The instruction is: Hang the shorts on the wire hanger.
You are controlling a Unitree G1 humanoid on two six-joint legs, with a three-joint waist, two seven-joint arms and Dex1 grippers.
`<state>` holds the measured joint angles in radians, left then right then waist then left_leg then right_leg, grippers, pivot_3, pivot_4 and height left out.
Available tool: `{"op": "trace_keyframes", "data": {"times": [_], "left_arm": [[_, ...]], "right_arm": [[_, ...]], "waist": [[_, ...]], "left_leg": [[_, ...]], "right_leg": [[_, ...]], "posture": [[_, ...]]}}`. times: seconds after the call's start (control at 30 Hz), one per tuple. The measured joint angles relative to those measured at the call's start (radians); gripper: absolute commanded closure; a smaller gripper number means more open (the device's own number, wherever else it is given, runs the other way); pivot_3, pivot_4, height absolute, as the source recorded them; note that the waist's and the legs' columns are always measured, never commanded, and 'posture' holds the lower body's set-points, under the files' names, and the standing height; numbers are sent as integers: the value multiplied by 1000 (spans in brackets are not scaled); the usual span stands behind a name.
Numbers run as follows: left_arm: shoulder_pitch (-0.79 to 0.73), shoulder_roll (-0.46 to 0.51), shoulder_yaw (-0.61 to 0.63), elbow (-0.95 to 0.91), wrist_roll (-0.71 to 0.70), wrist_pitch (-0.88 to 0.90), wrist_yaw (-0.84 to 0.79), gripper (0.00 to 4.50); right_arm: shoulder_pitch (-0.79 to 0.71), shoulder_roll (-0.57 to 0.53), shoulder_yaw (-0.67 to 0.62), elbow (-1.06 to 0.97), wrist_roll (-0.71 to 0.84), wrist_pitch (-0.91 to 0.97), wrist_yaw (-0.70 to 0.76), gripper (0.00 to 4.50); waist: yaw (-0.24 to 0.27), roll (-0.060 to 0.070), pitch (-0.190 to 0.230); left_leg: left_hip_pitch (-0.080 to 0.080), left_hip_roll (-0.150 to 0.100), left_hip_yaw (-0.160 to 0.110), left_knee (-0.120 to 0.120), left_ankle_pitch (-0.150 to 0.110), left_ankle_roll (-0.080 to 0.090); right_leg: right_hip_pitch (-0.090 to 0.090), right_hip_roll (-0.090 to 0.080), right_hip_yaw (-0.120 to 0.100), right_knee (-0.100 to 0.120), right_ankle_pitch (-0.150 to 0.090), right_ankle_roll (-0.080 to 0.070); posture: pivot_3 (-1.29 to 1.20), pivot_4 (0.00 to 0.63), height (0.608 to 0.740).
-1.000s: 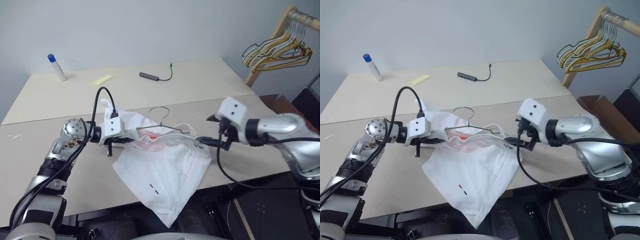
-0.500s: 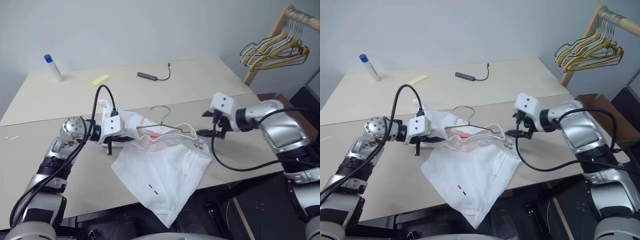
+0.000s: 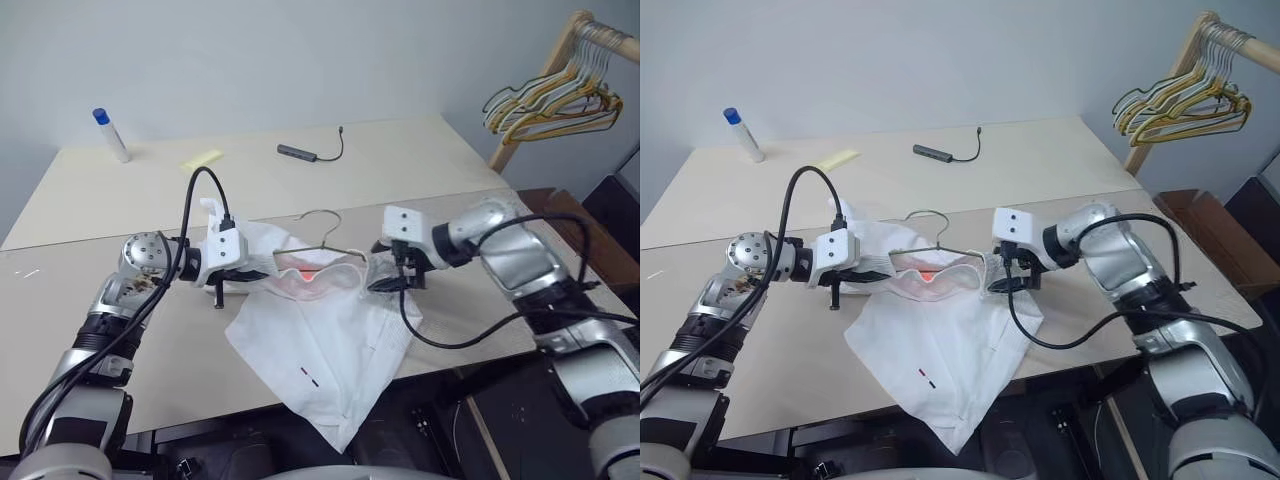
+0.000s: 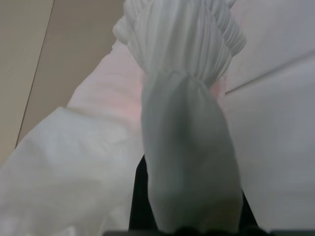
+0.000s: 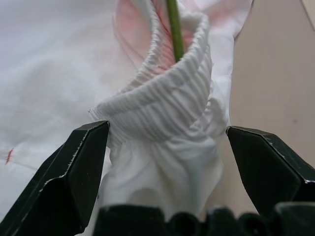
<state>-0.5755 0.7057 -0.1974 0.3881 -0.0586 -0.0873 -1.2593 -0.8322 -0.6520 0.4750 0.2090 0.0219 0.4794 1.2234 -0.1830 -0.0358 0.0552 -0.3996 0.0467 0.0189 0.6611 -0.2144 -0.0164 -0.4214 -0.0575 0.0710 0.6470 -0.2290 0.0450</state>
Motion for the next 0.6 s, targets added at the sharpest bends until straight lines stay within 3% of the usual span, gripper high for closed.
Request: {"op": "trace_keyframes", "data": {"times": [0.1, 0.47, 0.57, 0.6], "left_arm": [[0, 0, 0, -5, -2, 0, -2, 4500], [0, 2, 1, -15, -15, 0, -28, 4500], [-6, 6, 5, -15, -23, -1, -50, 4500], [-8, 6, 8, -16, -26, -1, -58, 4220]], "right_arm": [[-28, 29, 25, 78, -39, -14, 2, 692], [-30, 29, 43, 100, -88, -54, 86, 4440], [-27, 21, 40, 86, -81, -55, 112, 4488], [-22, 15, 32, 74, -77, -50, 121, 4497]], "waist": [[1, 0, 0], [0, 0, 0], [0, 0, 0], [1, 0, 0]], "left_leg": [[0, 0, 0, 0, 0, 0], [0, 0, 0, 0, 0, 0], [0, 0, -1, 0, 0, 0], [0, 0, -1, 0, 0, 0]], "right_leg": [[0, 0, 0, 0, 2, -3], [0, 0, 0, 0, 2, -3], [0, 0, 0, 0, 2, -3], [0, 0, 0, 0, 2, -3]], "posture": [[-112, 0, 740], [-110, 0, 740], [-111, 0, 740], [-113, 0, 740]]}}
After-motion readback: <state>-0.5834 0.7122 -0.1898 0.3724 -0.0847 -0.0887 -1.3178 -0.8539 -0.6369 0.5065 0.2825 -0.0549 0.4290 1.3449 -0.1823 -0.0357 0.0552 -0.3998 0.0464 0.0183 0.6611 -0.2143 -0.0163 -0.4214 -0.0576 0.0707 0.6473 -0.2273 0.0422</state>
